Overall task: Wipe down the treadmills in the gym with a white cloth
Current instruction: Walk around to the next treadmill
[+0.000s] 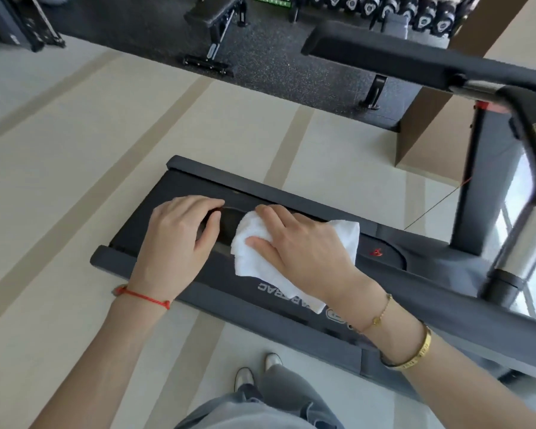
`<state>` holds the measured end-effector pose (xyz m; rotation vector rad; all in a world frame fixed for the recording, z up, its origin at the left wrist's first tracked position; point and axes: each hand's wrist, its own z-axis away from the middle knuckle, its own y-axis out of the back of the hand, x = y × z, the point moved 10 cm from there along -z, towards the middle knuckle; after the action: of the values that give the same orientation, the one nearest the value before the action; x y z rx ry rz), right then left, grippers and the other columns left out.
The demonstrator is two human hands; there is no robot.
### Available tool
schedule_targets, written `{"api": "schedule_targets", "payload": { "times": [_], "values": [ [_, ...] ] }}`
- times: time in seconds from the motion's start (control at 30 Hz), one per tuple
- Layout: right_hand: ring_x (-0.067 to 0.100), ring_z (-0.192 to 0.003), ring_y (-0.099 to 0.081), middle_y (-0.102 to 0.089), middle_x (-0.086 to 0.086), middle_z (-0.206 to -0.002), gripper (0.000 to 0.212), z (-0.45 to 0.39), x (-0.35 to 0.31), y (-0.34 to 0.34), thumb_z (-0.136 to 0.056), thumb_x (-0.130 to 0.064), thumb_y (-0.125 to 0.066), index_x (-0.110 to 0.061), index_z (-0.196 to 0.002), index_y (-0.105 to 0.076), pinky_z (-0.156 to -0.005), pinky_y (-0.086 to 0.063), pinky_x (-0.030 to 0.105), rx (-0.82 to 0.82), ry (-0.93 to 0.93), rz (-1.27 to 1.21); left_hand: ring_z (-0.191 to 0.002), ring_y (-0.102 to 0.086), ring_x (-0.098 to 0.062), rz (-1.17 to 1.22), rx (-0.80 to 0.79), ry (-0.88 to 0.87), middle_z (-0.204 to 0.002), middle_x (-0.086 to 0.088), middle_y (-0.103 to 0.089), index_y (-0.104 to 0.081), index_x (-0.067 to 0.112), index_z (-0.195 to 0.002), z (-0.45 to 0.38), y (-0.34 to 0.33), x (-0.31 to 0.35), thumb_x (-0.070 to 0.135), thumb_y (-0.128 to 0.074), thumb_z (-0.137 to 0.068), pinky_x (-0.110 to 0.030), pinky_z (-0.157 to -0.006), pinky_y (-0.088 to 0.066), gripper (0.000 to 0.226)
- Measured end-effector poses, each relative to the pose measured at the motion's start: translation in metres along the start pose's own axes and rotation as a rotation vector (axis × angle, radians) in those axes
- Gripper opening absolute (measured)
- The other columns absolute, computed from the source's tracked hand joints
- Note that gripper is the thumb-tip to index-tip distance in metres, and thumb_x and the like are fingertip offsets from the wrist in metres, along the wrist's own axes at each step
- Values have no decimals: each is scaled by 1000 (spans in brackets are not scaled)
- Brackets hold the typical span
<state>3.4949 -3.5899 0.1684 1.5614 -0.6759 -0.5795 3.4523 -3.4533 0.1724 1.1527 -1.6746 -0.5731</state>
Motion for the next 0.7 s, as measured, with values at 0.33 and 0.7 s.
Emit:
{"api": "schedule_targets", "payload": {
  "times": [0.33,0.7],
  "values": [
    [13,-84,-61,-61,-10,-112,48,-59,-49,-3,-95,-56,-29,-23,-123,-50,-64,-46,27,-22,165,-199,-95,-63,-18,-39,125,311,-110,-1,-70,-68,8,-114,42,51,-53,11,-55,-96,-37,-87,-51,23],
    [14,-68,-58,-64,-5,-92,36,-115,-152,-4,-97,-47,-47,-19,-118,-57,-55,-45,26,38,425,-386,-98,-62,-17,-171,293,606,-111,4,-68,-67,14,-117,112,110,-125,19,-51,-99,-31,-90,-45,25]
  ]
}}
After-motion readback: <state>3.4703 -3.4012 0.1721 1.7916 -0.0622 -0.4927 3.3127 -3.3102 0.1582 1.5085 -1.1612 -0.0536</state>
